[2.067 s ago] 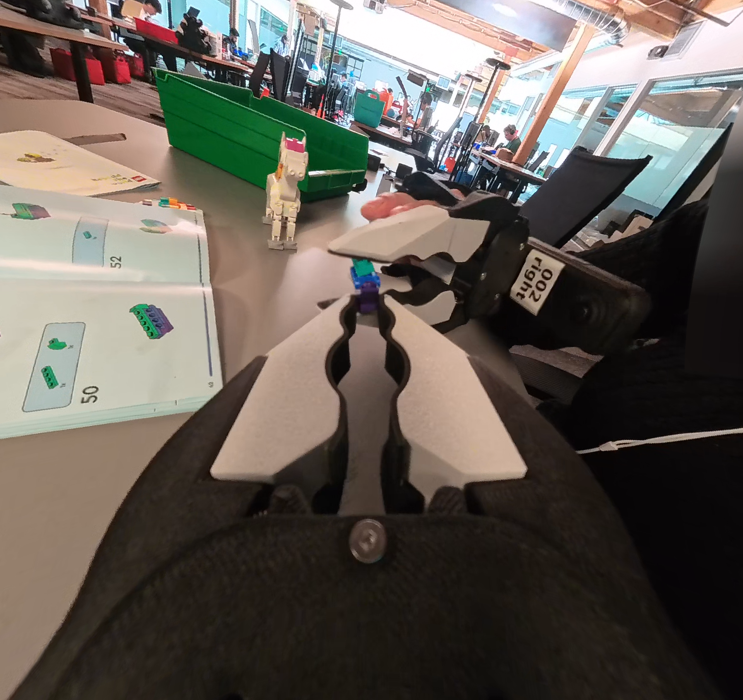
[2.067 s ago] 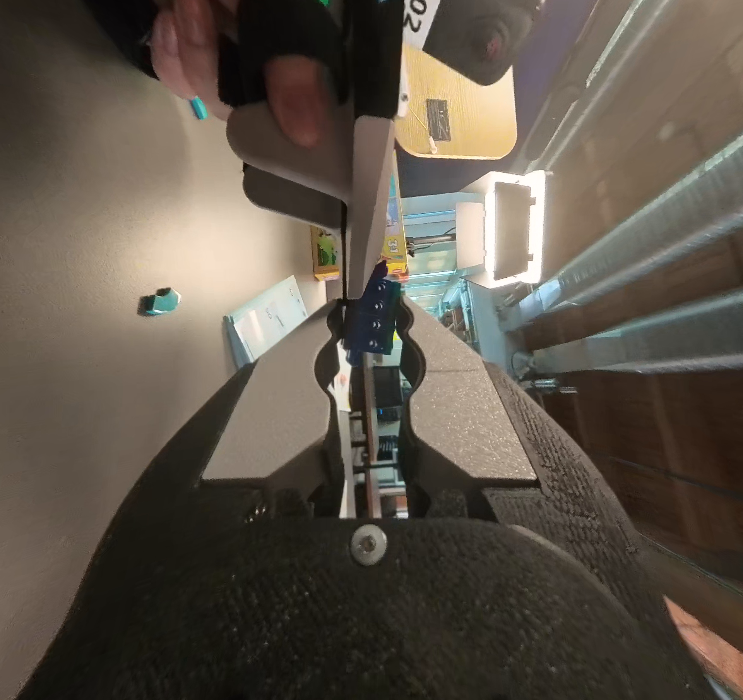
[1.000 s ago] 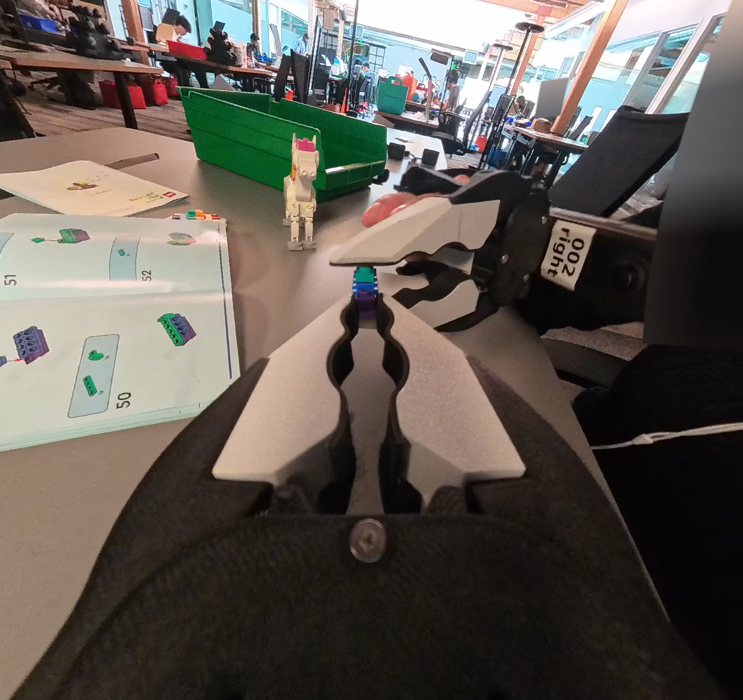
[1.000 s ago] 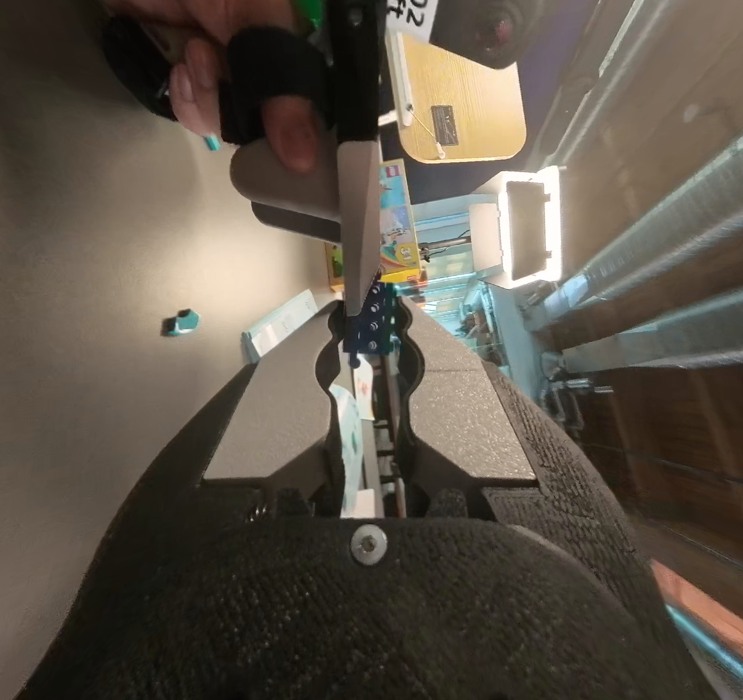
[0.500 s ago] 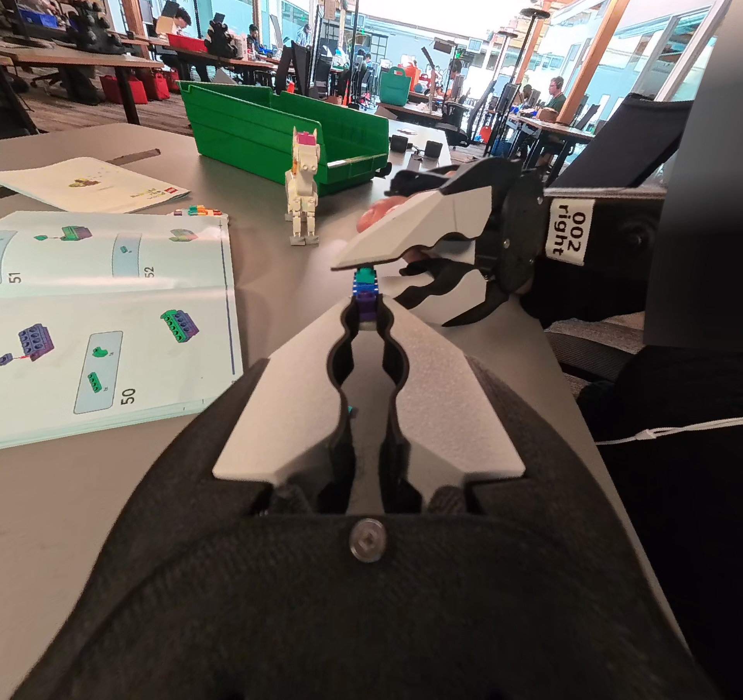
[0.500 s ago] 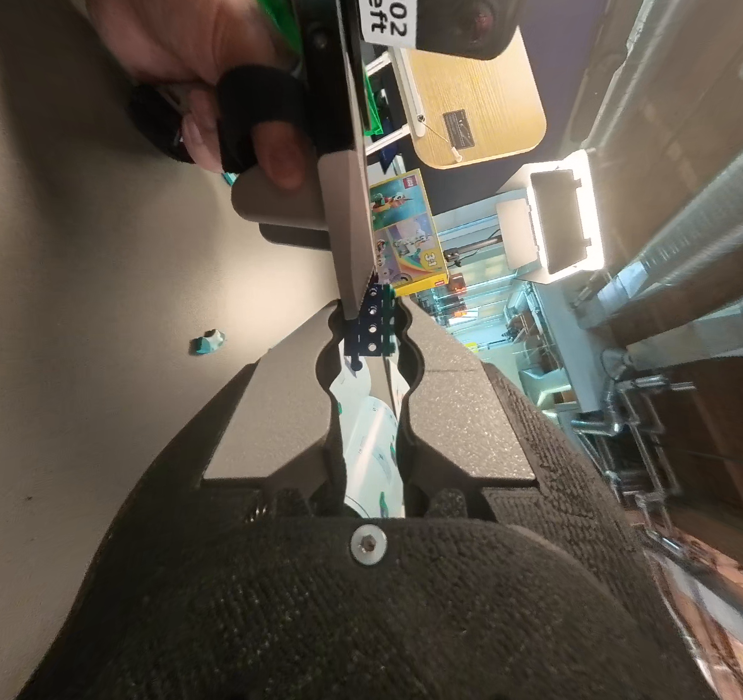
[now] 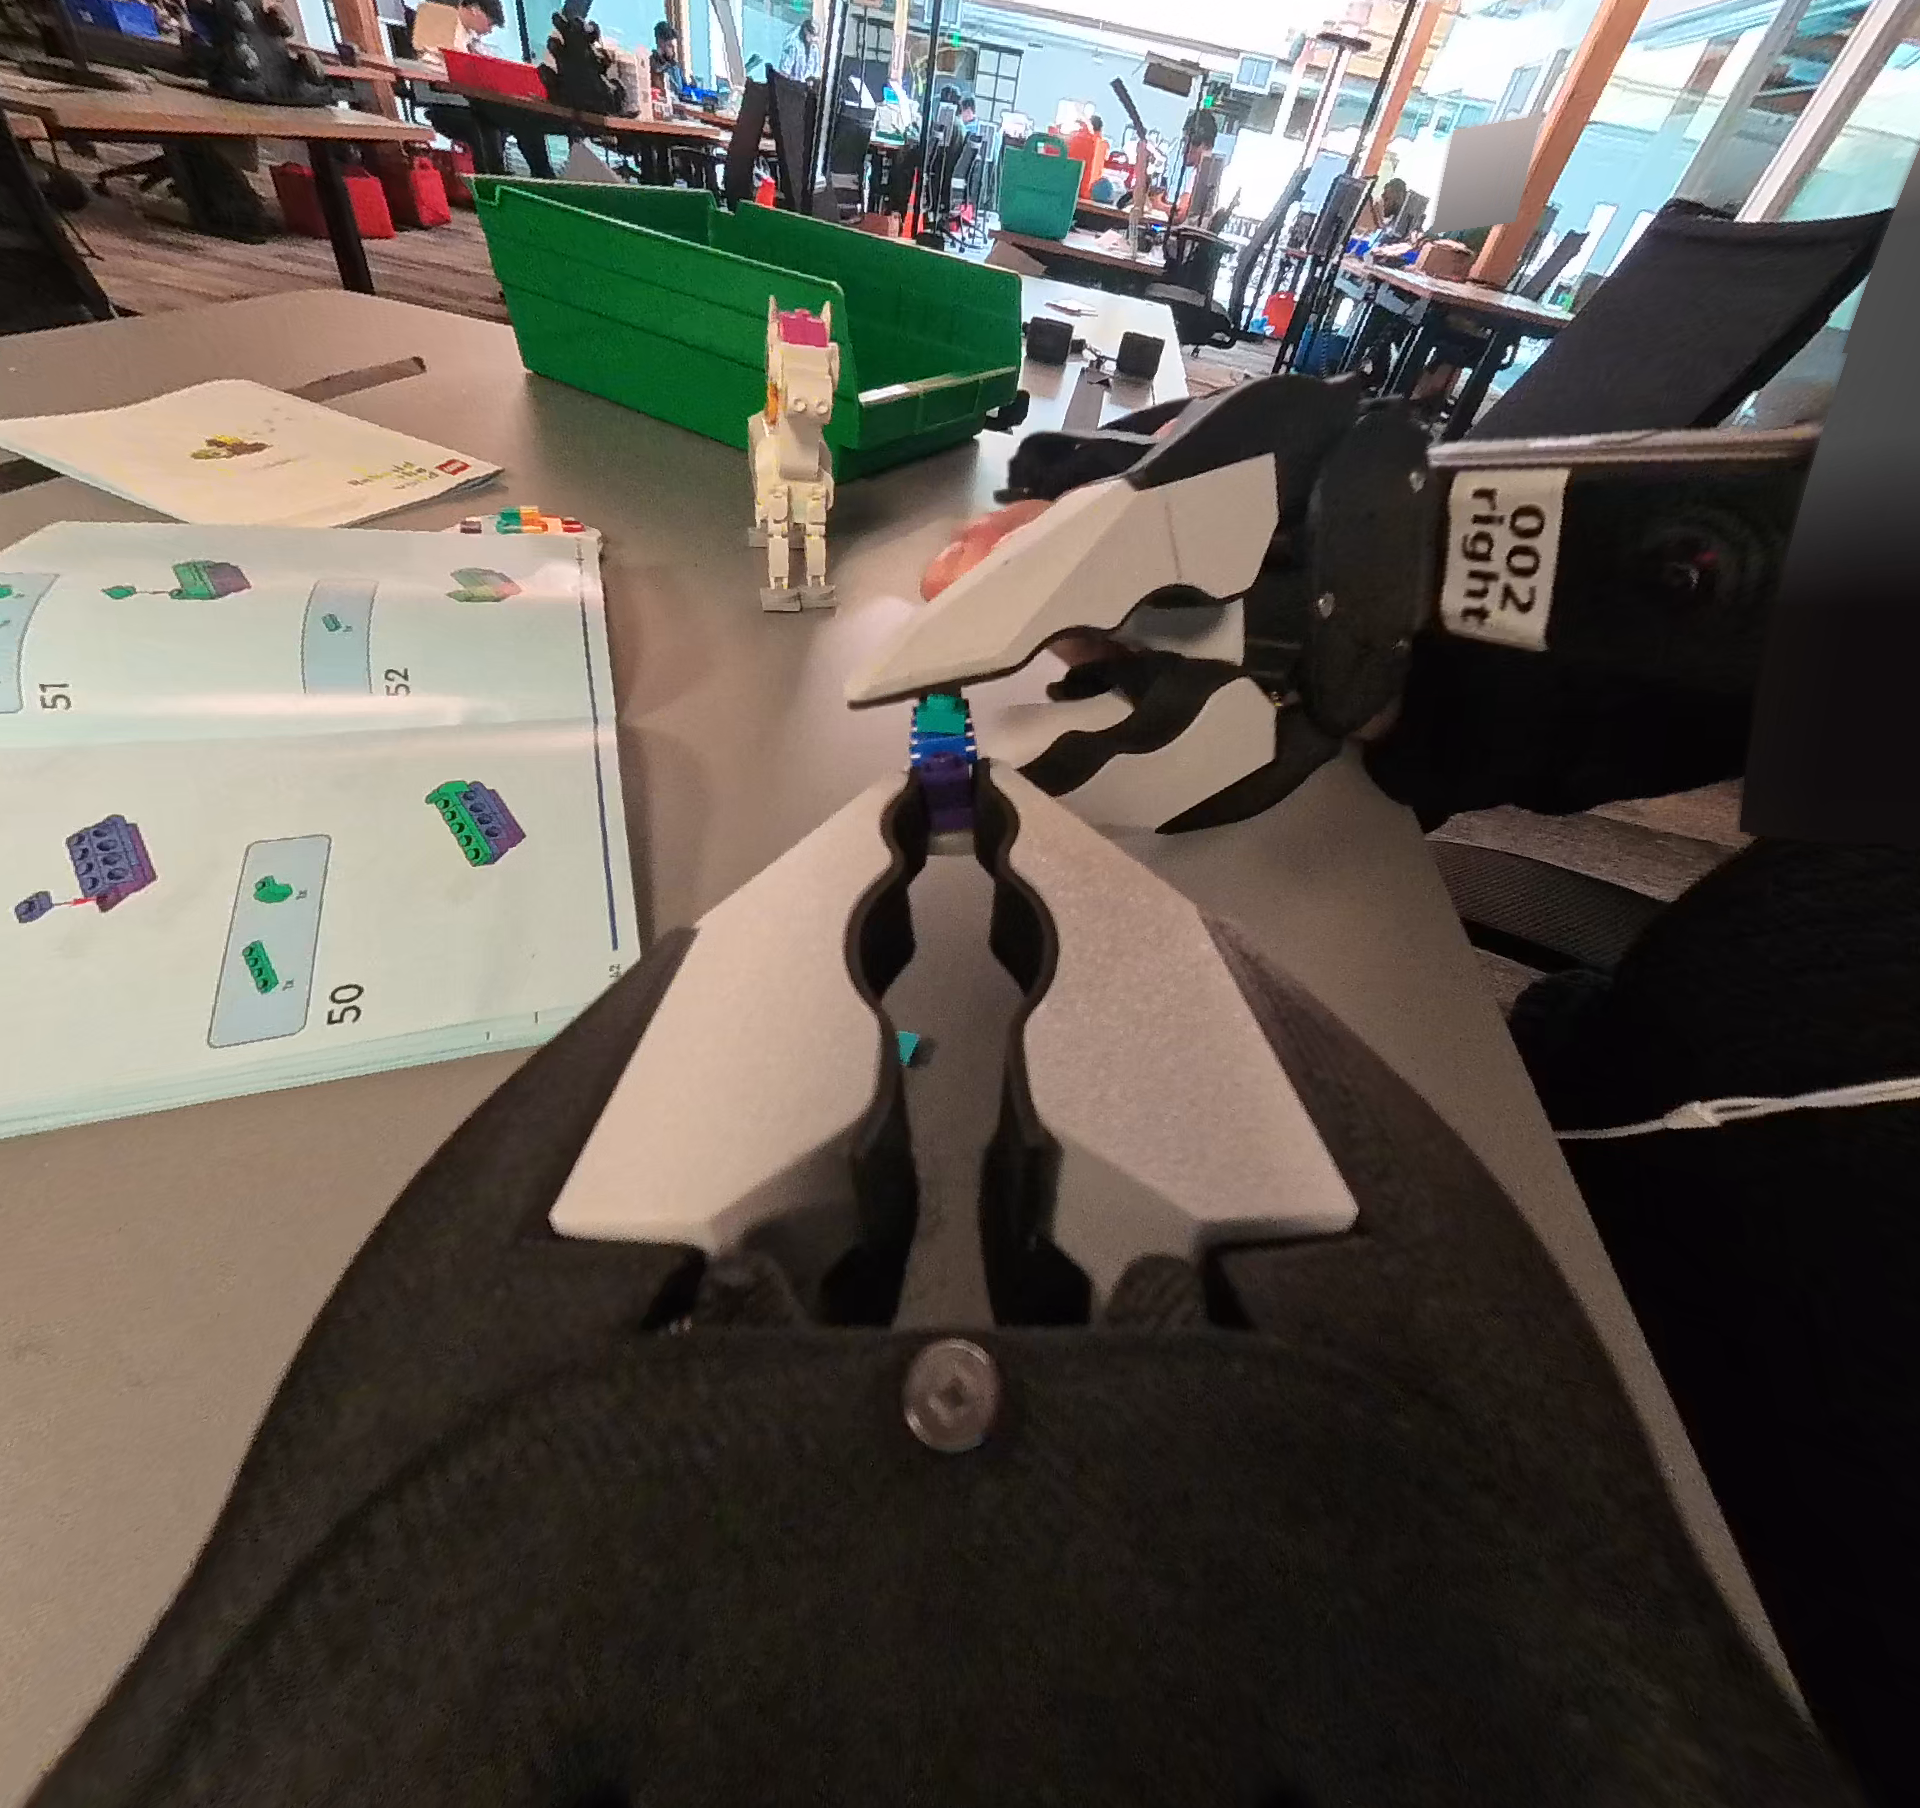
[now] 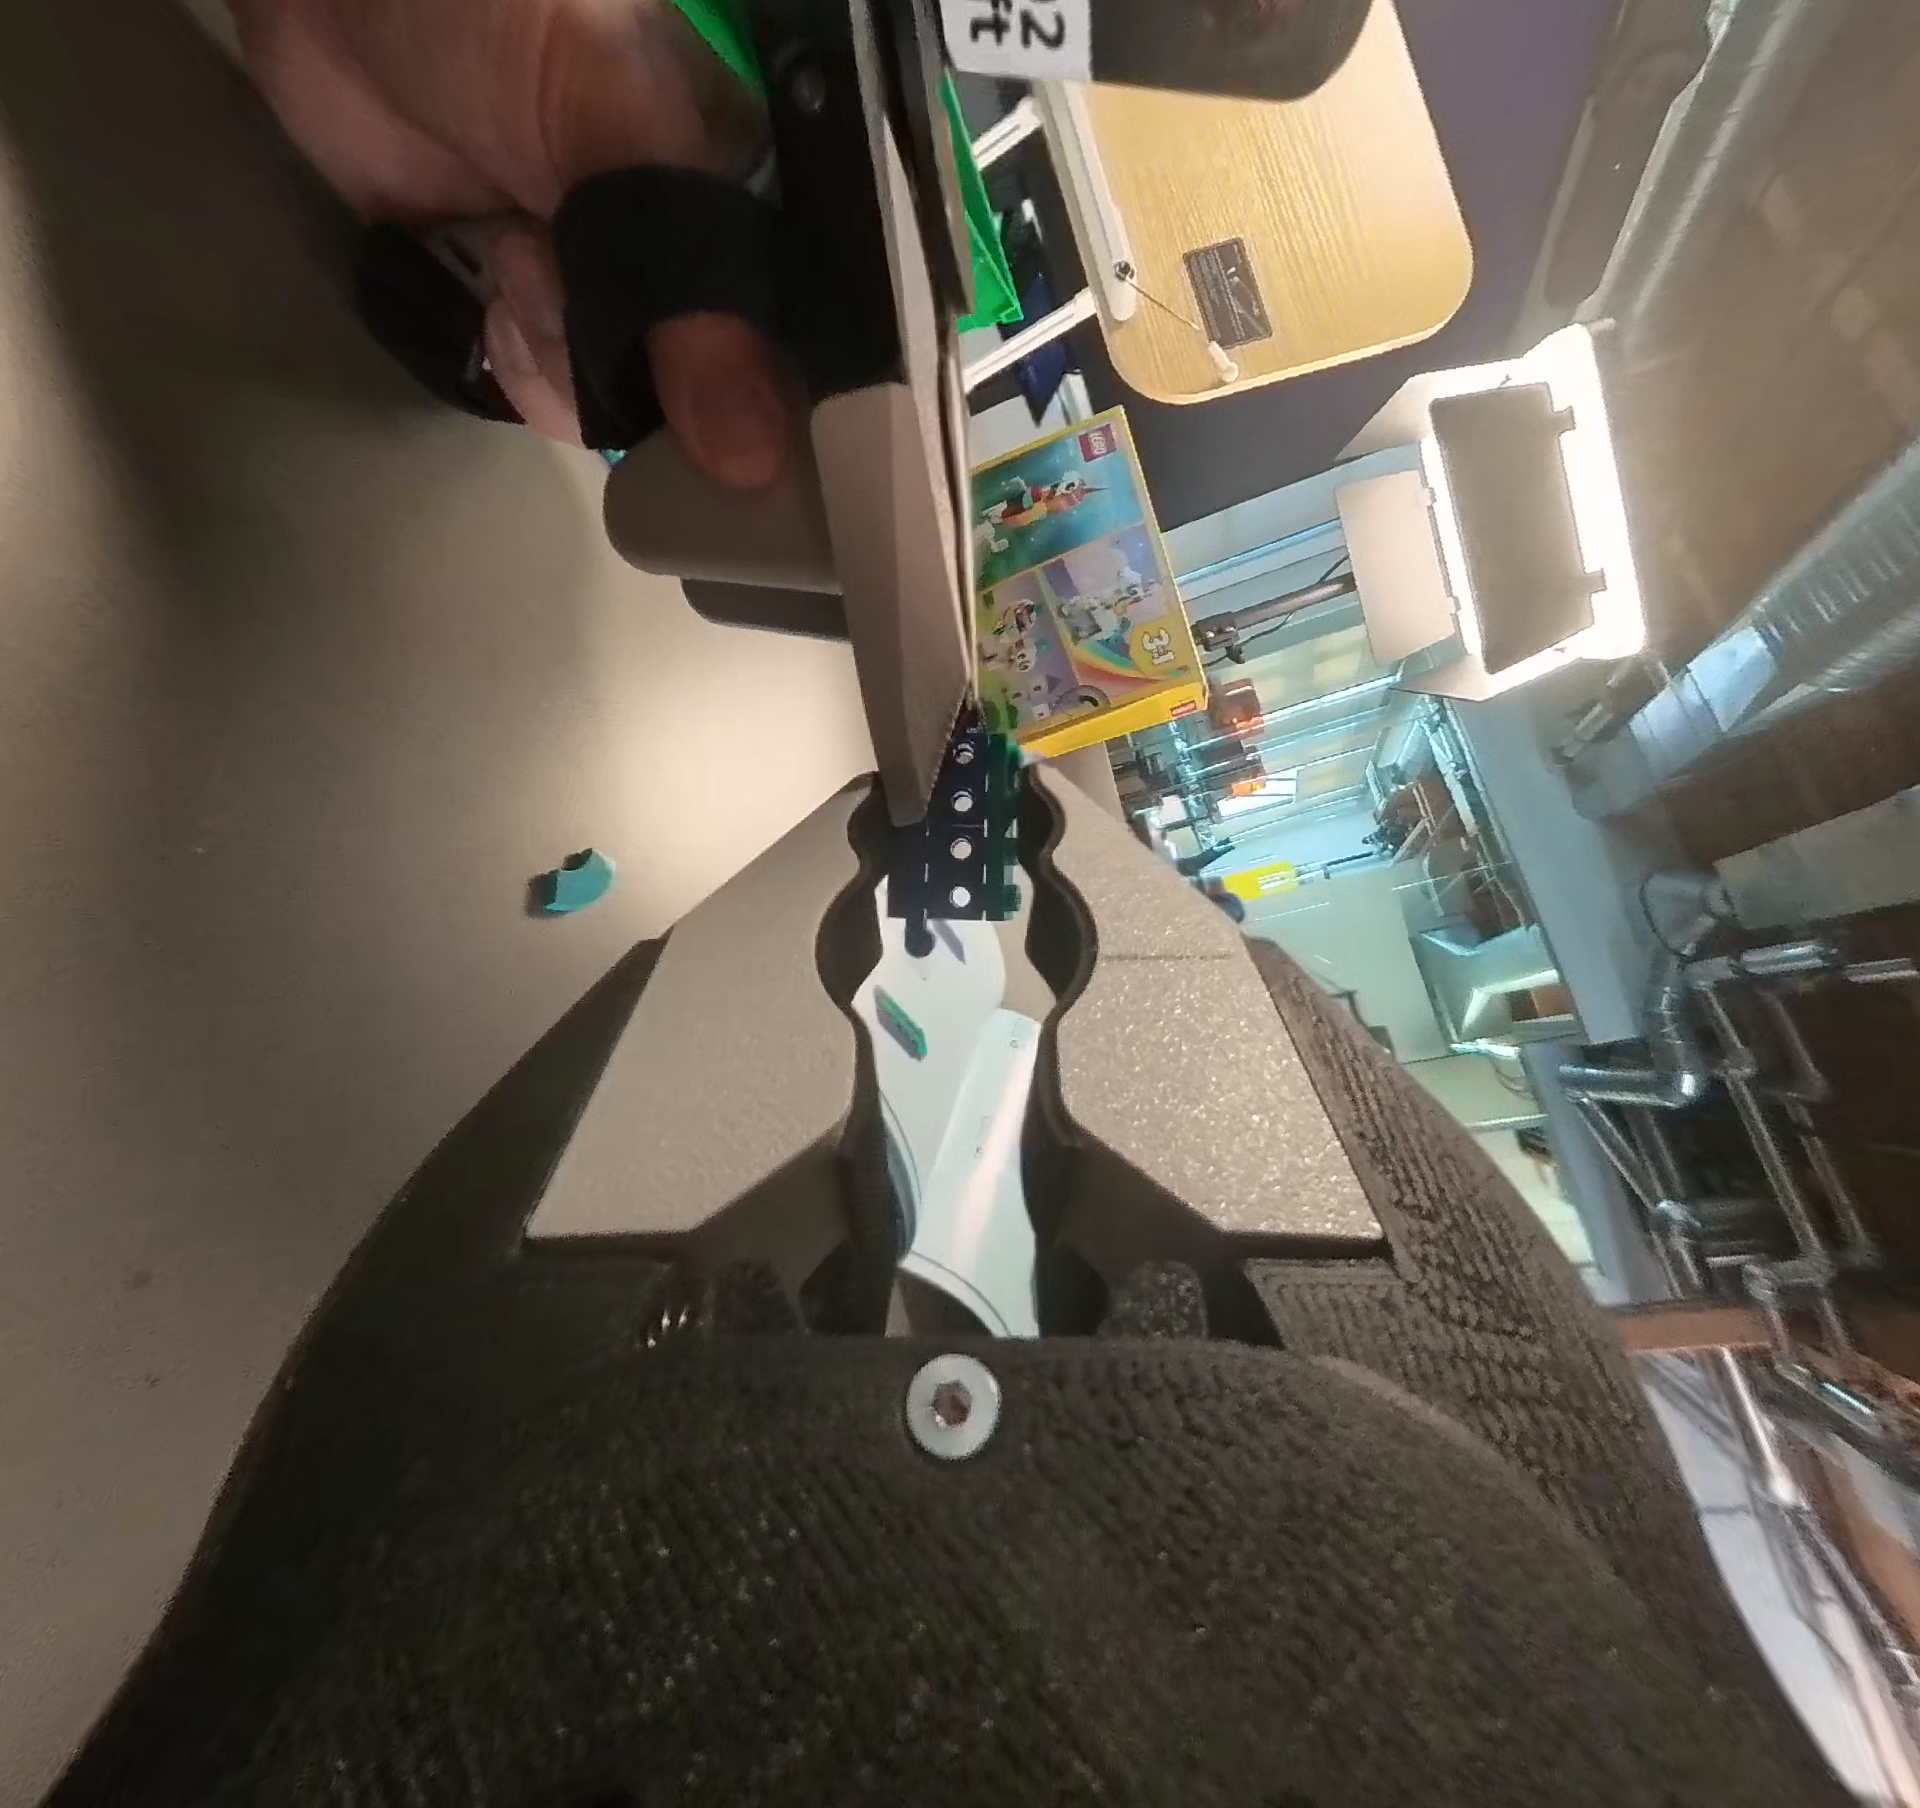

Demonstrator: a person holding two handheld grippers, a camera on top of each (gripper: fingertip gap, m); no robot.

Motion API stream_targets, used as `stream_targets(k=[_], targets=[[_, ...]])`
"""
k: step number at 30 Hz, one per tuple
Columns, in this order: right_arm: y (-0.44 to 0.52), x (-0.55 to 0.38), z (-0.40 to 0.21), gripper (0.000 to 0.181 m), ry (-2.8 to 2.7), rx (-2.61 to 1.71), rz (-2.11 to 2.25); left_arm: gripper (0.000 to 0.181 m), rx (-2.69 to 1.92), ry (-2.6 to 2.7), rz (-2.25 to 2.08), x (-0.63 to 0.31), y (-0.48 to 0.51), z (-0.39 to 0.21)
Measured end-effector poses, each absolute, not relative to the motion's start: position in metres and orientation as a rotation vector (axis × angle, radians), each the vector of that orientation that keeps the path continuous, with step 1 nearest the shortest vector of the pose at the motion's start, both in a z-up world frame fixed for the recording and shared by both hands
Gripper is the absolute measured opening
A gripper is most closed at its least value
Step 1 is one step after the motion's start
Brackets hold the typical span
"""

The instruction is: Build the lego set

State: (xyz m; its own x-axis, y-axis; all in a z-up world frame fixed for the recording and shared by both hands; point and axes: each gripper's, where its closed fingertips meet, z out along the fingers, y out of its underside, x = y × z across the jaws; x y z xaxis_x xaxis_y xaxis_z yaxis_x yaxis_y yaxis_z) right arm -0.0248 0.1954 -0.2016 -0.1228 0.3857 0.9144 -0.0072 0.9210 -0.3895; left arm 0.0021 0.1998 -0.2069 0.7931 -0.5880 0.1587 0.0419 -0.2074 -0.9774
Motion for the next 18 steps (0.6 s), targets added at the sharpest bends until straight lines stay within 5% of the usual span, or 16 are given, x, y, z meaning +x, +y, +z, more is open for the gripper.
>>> stream_targets(k=[18], targets=[[0.1978, -0.0284, -0.2061, 0.024, -1.675, -0.329, 0.358, 0.007, -1.727, 0.414, -0.633, -0.0005, 0.2018, -0.2102]])
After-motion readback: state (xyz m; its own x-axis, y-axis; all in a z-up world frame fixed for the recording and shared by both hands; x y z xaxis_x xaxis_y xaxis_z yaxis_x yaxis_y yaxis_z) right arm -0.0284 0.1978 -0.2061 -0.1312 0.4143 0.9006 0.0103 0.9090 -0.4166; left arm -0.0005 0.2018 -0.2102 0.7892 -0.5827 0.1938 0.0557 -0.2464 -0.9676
